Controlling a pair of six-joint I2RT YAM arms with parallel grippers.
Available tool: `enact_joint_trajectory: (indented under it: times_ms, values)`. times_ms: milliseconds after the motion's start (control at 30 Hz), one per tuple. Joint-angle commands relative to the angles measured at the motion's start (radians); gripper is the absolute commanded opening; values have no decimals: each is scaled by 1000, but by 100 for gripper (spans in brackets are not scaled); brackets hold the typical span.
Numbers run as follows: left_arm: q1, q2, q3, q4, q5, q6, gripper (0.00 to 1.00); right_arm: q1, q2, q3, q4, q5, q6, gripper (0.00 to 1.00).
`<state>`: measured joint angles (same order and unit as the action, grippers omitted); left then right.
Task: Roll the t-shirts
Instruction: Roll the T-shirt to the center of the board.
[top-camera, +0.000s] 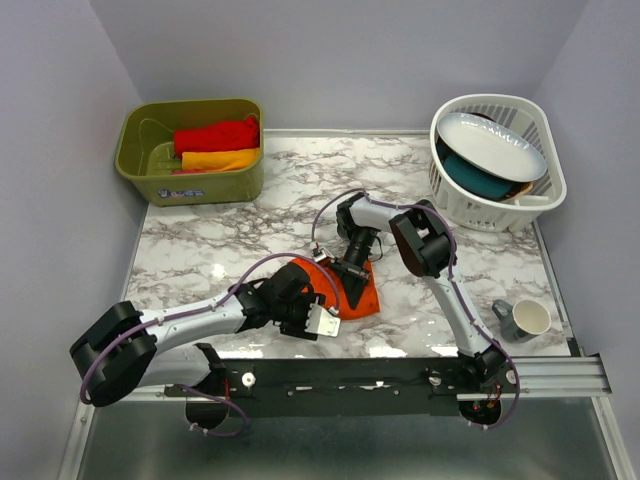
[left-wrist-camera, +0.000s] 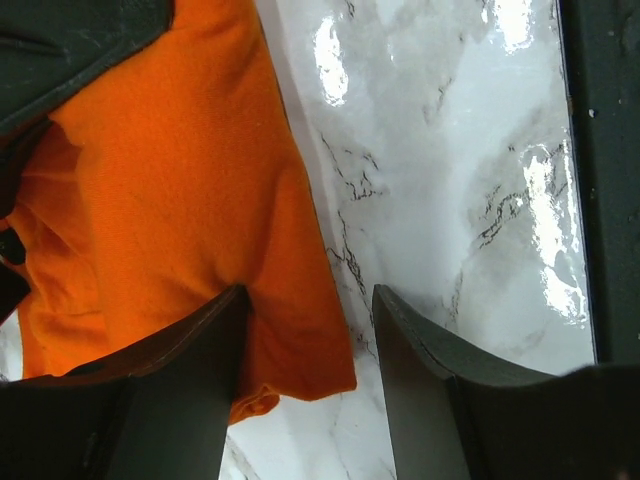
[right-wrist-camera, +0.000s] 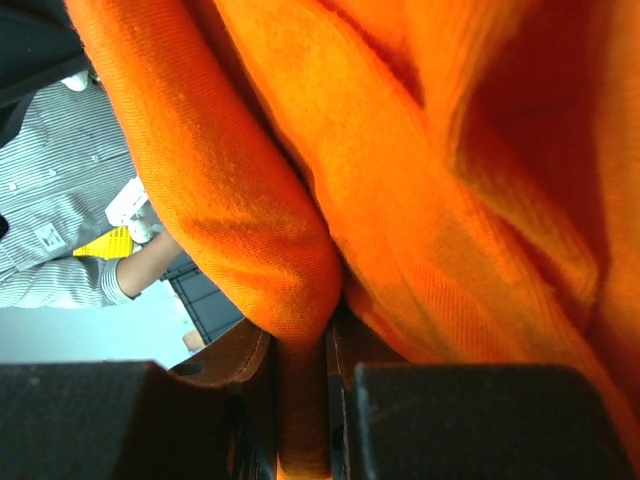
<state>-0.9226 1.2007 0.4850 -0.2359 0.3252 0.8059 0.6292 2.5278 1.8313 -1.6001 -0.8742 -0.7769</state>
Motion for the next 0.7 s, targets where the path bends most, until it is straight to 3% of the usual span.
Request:
enact_joint_trajectory:
  times_ms: [0, 100, 300, 400, 433, 467, 600, 667]
  values:
    - [-2, 106, -42, -26, -69, 30, 65, -2, 95, -18, 72, 273, -33, 24]
    - [-1, 103, -69, -16, -72, 44, 61, -2, 94, -18, 72, 273, -32, 24]
    - [-1, 117, -34, -101, -28, 88, 22, -8, 88, -20, 72, 267, -35, 30]
    - [4, 128, 3, -196, 33, 128, 12, -25, 40, -26, 74, 254, -48, 51]
    - [16, 129, 36, -233, 57, 166, 5, -35, 8, -36, 75, 239, -68, 57]
    - [25, 138, 64, -274, 116, 176, 1, -48, -27, -44, 75, 231, -76, 99]
    - [102, 183, 179, -439, 277, 177, 0, -166, -263, -53, 118, 181, -74, 100]
    - [125, 191, 224, -445, 330, 155, 0, -204, -435, -124, 236, 198, -56, 100]
